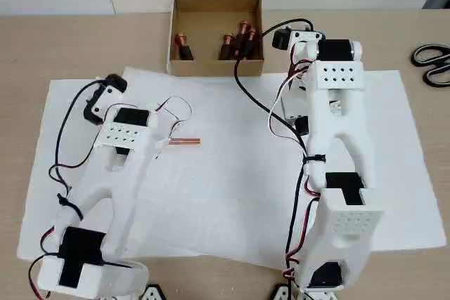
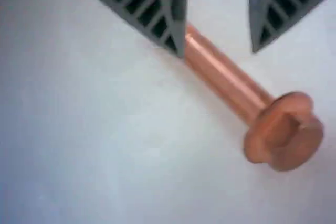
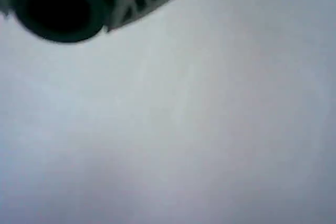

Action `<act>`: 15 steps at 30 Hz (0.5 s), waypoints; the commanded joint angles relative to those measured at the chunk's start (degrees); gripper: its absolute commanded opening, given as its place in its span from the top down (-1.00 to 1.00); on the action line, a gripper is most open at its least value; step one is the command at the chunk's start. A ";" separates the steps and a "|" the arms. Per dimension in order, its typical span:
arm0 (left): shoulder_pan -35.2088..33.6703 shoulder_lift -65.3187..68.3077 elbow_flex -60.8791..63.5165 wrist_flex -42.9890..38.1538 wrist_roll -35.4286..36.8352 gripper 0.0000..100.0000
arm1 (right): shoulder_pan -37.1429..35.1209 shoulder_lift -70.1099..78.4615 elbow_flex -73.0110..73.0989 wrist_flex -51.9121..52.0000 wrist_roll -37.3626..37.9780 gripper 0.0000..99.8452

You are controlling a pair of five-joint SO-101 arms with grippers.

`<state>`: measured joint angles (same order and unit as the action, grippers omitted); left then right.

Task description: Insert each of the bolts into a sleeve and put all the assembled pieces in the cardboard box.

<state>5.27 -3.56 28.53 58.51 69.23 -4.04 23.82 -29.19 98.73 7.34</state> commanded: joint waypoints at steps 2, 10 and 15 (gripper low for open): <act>0.18 -2.02 2.68 -5.19 0.35 0.84 | -0.22 -4.18 0.09 0.92 -0.70 0.99; 0.09 -2.02 9.19 -14.95 0.35 0.84 | -0.22 -4.18 0.09 0.92 -0.70 0.99; 0.09 -2.02 11.38 -18.90 0.35 0.82 | -0.22 -4.18 0.09 0.92 -0.70 0.99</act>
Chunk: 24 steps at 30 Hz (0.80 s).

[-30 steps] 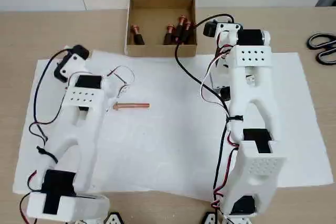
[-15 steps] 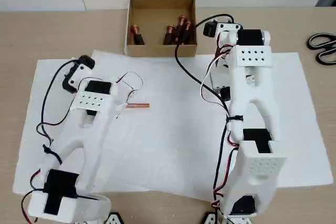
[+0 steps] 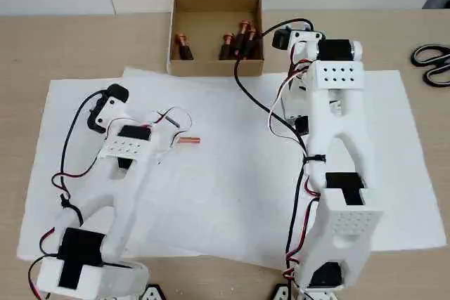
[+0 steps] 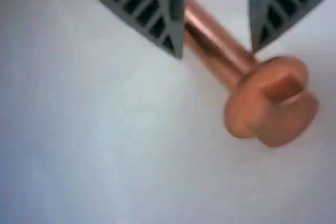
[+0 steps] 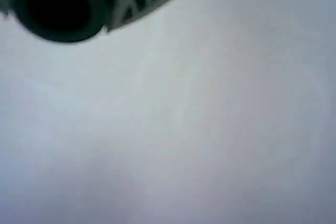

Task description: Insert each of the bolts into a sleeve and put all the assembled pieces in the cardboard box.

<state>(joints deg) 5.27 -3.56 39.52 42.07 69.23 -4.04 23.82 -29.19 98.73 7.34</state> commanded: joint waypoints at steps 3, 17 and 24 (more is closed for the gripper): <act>0.09 -2.02 0.66 -2.73 0.62 0.69 | -0.22 -4.18 0.09 0.92 -0.70 0.99; 0.09 -2.02 3.56 -5.63 2.55 0.55 | -0.22 -4.18 0.09 1.01 -0.70 0.99; 0.09 -2.02 4.44 -5.89 2.55 0.81 | -0.13 -4.18 0.09 1.01 -0.70 0.99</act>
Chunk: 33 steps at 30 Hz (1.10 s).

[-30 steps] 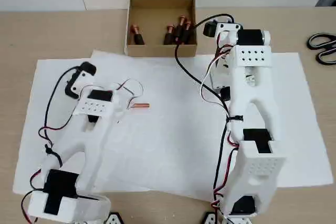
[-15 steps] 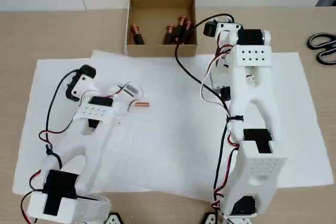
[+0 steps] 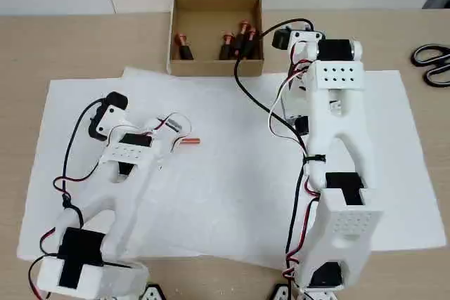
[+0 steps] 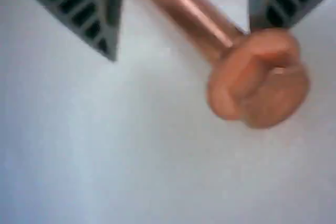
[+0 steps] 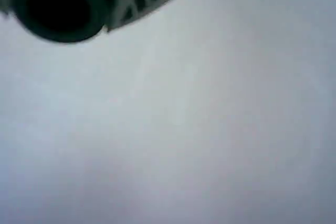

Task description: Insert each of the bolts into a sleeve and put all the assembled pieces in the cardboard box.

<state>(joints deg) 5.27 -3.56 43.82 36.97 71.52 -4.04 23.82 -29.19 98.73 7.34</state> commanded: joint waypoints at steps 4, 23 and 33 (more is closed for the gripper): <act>0.35 -2.02 0.13 -0.79 0.18 0.82 | -0.04 -4.18 0.09 1.01 -0.70 0.99; 0.18 -2.73 -13.14 14.15 -16.18 0.99 | 0.13 -4.18 0.09 1.01 -0.70 0.99; -2.64 -2.11 -34.51 44.13 -40.09 0.99 | 0.04 -4.18 0.09 1.01 -0.70 0.99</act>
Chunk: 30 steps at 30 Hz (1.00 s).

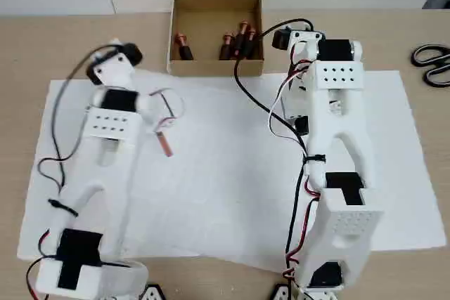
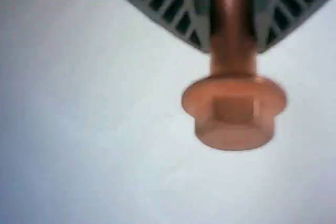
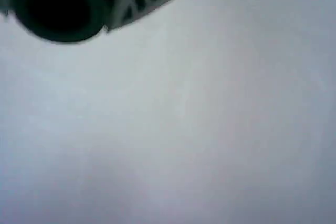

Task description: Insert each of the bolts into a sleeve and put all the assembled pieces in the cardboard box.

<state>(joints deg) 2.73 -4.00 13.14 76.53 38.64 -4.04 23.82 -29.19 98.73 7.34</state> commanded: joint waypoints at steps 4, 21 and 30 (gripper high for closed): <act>0.62 -1.58 -3.47 4.92 -32.97 0.99 | -0.13 -4.18 0.09 1.01 -0.70 0.99; -0.62 13.89 4.44 -5.98 -42.02 0.82 | -0.22 -4.53 2.81 0.92 -0.70 0.99; -0.62 15.03 2.24 -6.24 -40.53 0.82 | -0.22 -4.53 2.81 0.92 -0.70 0.99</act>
<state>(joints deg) 2.46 11.21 17.63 71.25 -2.42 -4.04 23.74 -26.20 98.73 7.34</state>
